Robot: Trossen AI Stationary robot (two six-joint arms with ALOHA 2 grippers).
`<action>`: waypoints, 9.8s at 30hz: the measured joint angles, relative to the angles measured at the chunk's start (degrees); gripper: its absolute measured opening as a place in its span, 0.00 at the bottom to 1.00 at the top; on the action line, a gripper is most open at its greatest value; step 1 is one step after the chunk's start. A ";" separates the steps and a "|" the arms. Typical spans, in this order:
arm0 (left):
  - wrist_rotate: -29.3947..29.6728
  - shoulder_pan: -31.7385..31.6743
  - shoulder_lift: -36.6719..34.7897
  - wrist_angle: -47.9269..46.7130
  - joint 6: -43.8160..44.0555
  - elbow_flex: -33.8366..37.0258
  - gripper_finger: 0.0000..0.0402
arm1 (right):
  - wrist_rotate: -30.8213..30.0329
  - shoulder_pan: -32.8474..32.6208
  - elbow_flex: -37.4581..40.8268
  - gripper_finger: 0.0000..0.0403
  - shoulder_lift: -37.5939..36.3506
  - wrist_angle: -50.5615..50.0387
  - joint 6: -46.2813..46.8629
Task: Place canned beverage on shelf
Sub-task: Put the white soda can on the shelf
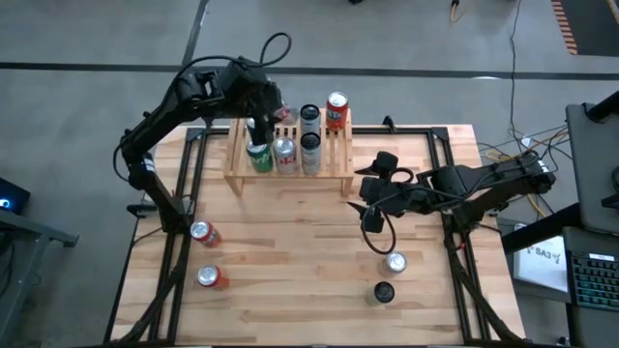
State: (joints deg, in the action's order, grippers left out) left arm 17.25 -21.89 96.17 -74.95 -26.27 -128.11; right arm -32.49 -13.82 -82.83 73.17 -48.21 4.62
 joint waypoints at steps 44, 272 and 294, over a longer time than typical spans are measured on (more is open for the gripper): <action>2.76 -0.26 5.06 -3.48 9.80 0.94 0.73 | 1.38 -0.02 0.02 0.90 4.21 -1.35 1.77; -0.28 -1.75 10.52 -3.89 -0.67 2.53 0.73 | 1.40 -0.02 0.02 0.90 4.17 -1.07 3.78; -0.58 -3.33 10.52 -4.27 -0.66 2.23 0.73 | 1.39 -0.02 0.02 0.90 4.17 -1.25 3.89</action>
State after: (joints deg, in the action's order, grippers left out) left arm 16.67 -25.22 106.69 -79.22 -26.93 -125.89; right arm -31.10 -13.85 -82.81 77.34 -49.45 8.51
